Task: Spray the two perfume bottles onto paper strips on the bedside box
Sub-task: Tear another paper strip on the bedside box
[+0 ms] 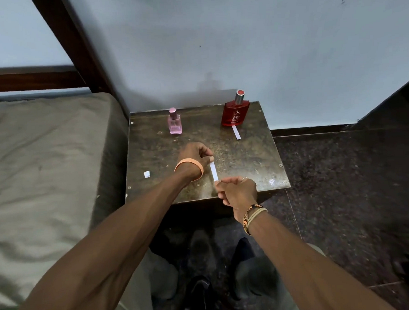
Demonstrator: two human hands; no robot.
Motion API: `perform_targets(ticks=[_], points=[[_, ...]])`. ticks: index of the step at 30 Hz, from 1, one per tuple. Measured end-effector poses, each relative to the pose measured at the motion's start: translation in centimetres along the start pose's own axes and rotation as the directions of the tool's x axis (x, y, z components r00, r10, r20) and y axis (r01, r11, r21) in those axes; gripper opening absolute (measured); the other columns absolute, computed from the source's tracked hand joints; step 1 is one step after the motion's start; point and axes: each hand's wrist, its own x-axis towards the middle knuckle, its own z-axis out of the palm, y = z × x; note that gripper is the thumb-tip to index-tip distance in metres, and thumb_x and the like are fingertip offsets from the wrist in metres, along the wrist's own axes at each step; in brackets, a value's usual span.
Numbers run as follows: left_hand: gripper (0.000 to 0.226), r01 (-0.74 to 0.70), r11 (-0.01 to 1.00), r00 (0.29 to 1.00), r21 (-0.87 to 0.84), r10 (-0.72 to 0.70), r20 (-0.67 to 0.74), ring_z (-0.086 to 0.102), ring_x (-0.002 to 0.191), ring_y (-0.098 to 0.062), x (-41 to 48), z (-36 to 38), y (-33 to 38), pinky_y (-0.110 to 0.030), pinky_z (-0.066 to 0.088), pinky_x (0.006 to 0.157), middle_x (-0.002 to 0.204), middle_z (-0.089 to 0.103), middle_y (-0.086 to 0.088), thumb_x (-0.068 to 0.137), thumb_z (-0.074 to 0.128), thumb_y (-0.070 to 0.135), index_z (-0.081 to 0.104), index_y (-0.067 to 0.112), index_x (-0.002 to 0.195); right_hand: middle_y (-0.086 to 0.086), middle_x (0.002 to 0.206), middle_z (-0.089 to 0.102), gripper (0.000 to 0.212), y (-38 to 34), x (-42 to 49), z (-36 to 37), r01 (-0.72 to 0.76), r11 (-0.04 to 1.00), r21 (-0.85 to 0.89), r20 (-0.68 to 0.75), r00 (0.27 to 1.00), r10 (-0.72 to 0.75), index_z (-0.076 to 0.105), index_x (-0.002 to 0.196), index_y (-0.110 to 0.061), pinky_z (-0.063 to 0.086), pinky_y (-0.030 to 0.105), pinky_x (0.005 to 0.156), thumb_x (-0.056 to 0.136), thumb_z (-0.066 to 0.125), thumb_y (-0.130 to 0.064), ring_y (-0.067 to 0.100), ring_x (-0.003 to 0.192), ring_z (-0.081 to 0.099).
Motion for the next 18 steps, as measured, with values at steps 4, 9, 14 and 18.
perform_targets(ticks=[4,9,14,18], points=[[0.009,0.001,0.996,1.000,0.093,-0.003,0.020,0.052,0.060,0.001,2.0,1.1,-1.3,-0.007,0.032,0.052,0.064,0.056,0.017,0.077,0.075,0.013,0.068,0.019,0.076,0.002,0.062,0.072,0.020,-0.2,2.0,0.8,0.023,0.997,-0.079,-0.050,0.998,-0.027,0.063,0.075,-0.013,0.038,0.018,0.035,0.074,0.082,-0.004,0.010,0.040,0.058],[0.011,-0.004,0.987,0.999,0.163,-0.002,0.033,0.050,0.058,0.002,3.0,2.1,-2.5,-0.008,0.032,0.053,0.064,0.055,0.016,0.077,0.075,0.014,0.067,0.022,0.075,-0.001,0.060,0.072,0.019,0.0,3.4,1.3,0.010,0.986,-0.168,-0.075,0.997,-0.023,0.064,0.070,-0.015,0.036,0.016,0.035,0.071,0.082,-0.008,0.011,0.042,0.063],[0.015,0.037,0.992,0.999,0.124,-0.036,-0.010,0.054,0.059,0.003,2.9,2.5,-3.0,-0.011,0.035,0.053,0.063,0.058,0.016,0.075,0.077,0.020,0.064,0.027,0.073,0.001,0.059,0.071,0.019,0.0,3.9,1.4,0.010,0.970,-0.245,-0.041,0.999,-0.021,0.066,0.075,-0.012,0.038,0.017,0.036,0.069,0.084,-0.009,0.013,0.045,0.067],[0.013,0.074,0.992,0.996,0.103,-0.068,-0.059,0.056,0.059,0.002,2.8,2.6,-3.0,-0.014,0.040,0.055,0.063,0.059,0.015,0.073,0.078,0.024,0.066,0.027,0.076,0.000,0.059,0.071,0.021,0.1,4.0,1.4,0.014,0.970,-0.243,-0.032,0.999,-0.022,0.066,0.077,-0.012,0.041,0.018,0.037,0.070,0.086,-0.013,0.012,0.045,0.066]])
